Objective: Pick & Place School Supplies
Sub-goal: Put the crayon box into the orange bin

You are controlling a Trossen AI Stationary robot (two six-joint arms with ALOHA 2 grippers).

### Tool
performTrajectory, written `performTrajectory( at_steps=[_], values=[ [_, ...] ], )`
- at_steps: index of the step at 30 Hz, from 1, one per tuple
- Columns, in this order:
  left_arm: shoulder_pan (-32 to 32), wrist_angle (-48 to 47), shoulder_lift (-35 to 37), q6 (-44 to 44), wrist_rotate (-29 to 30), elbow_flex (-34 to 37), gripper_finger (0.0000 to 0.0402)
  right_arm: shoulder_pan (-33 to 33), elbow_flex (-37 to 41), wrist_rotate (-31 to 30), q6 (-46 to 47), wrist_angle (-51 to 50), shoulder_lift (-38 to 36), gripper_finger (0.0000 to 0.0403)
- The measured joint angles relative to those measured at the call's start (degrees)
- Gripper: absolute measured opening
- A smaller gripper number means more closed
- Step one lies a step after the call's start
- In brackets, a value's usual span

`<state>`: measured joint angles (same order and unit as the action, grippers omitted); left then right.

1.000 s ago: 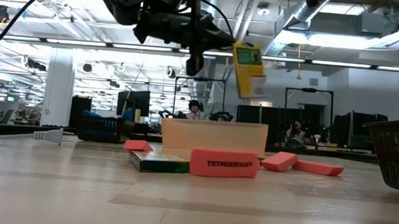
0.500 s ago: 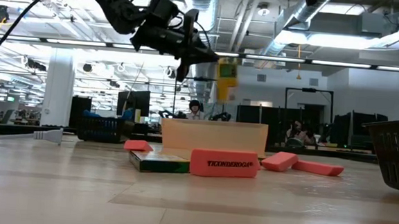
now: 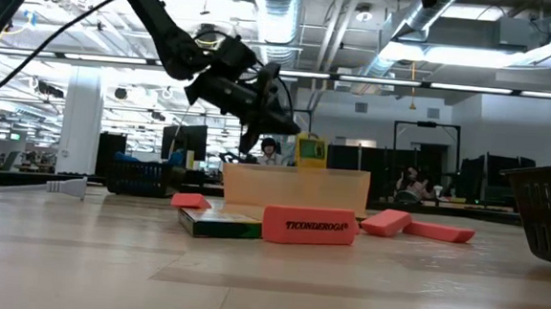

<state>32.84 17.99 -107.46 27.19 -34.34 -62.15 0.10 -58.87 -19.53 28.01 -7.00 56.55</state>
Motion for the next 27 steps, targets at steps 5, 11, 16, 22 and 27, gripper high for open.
performTrajectory(
  at_steps=[5,11,16,22,27],
  values=[
    [-0.77,1.75,0.44,-0.30,-0.06,0.00,0.0029,0.00,0.00,0.00,0.00,0.02,0.00,0.0181],
    [-0.29,4.30,3.46,0.12,1.23,-0.09,0.0086,-0.01,0.00,0.00,-0.43,0.34,0.00,0.0188],
    [0.20,6.40,9.24,4.04,1.19,-0.04,0.0126,-0.96,0.00,0.00,-1.79,2.02,0.00,0.0193],
    [-1.54,6.48,18.55,5.21,-0.54,0.00,0.0146,-2.80,0.00,0.47,-3.15,2.78,0.00,0.0191],
    [-4.26,6.54,25.40,7.63,-0.56,-0.02,0.0145,-3.77,0.00,1.62,-3.15,2.78,0.00,0.0187]
  ],
)
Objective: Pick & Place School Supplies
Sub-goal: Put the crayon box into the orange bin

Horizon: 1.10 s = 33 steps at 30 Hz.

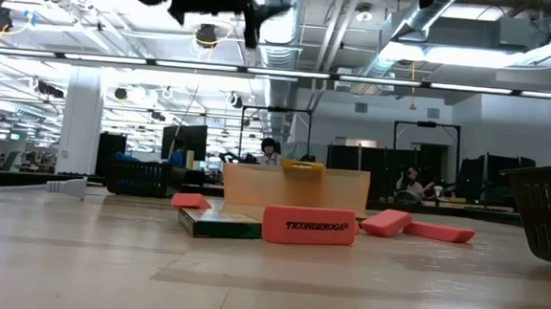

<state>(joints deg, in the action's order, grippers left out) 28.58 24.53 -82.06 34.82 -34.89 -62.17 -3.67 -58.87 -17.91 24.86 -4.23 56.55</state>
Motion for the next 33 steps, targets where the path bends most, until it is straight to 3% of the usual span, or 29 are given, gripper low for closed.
performTrajectory(
  at_steps=[7,11,15,25,33],
  values=[
    [-3.86,-0.88,3.34,0.57,0.04,0.00,0.0134,-1.38,0.00,1.42,0.06,-0.01,0.00,0.0189],
    [-5.59,-9.00,1.69,-0.80,2.46,-0.10,0.0127,-2.72,0.00,3.30,0.52,-3.11,0.12,0.0188],
    [-6.14,-16.12,-4.31,-4.67,5.52,0.07,0.0117,-3.97,0.06,3.34,2.41,-7.54,0.61,0.0189],
    [-6.08,-6.17,-22.61,4.33,-3.89,-0.20,0.0103,-4.67,0.00,4.55,2.61,-6.93,0.50,0.0188],
    [-5.68,-6.03,-28.74,4.58,-5.04,-2.65,0.0103,-4.63,0.00,4.55,2.63,-6.75,0.50,0.0189]
  ],
)
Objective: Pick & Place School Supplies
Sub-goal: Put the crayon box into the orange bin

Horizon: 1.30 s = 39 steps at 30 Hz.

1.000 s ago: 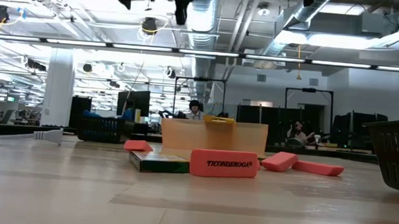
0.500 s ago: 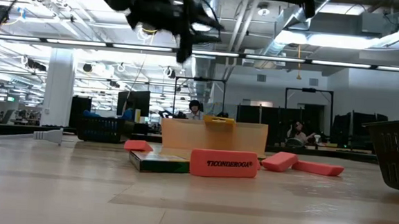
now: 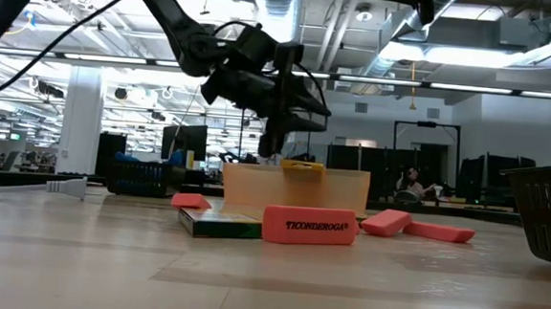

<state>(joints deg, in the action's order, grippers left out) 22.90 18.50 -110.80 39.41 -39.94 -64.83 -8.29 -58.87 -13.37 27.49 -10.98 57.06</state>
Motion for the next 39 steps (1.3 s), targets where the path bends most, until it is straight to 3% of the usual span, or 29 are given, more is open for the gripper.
performTrajectory(
  at_steps=[6,19,24,28,32,39],
  values=[
    [0.97,-1.55,-0.58,-1.26,1.15,-0.21,0.0103,0.00,0.00,0.02,0.07,0.09,-0.02,0.0186],
    [3.34,-14.52,-0.31,-11.22,3.77,-0.23,0.0103,0.02,0.00,0.04,0.93,0.43,0.00,0.0185],
    [3.49,-20.11,-0.18,-14.52,9.23,-0.31,0.0103,0.02,0.00,0.04,1.02,0.88,0.00,0.0187],
    [4.23,-20.57,0.10,-12.77,10.32,-0.32,0.0103,0.02,0.00,0.04,1.02,0.88,-0.02,0.0187],
    [4.64,-21.20,3.00,-10.87,11.97,-0.14,0.0103,0.48,0.00,0.04,1.02,2.25,-0.06,0.0185],
    [4.21,-19.52,14.34,-10.17,11.44,-0.20,0.0103,1.22,0.00,0.07,0.15,7.12,-0.07,0.0187]
  ],
)
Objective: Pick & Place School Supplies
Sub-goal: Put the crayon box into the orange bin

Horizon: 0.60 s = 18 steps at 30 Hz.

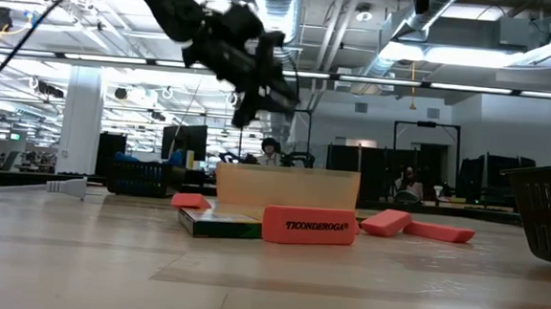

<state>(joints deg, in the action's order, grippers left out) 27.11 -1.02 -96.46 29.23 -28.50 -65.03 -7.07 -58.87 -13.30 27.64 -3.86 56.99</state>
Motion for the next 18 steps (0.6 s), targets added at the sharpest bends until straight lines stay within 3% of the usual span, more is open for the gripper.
performTrajectory(
  at_steps=[5,9,13,18],
  values=[
    [-1.86,0.64,7.38,2.75,-0.30,-0.01,0.0103,-0.02,0.00,0.14,-0.20,0.06,0.00,0.0186],
    [-6.81,-0.75,10.50,2.18,-0.92,-0.02,0.0103,0.33,0.00,0.34,-0.20,0.06,0.00,0.0185],
    [-12.60,-0.67,9.44,-0.83,-3.79,-0.03,0.0103,0.36,0.00,0.66,-0.20,0.06,0.00,0.0186],
    [-18.67,-2.73,2.78,-5.97,-5.93,0.04,0.0103,0.31,0.00,1.25,-0.11,0.04,0.00,0.0183]
  ],
)
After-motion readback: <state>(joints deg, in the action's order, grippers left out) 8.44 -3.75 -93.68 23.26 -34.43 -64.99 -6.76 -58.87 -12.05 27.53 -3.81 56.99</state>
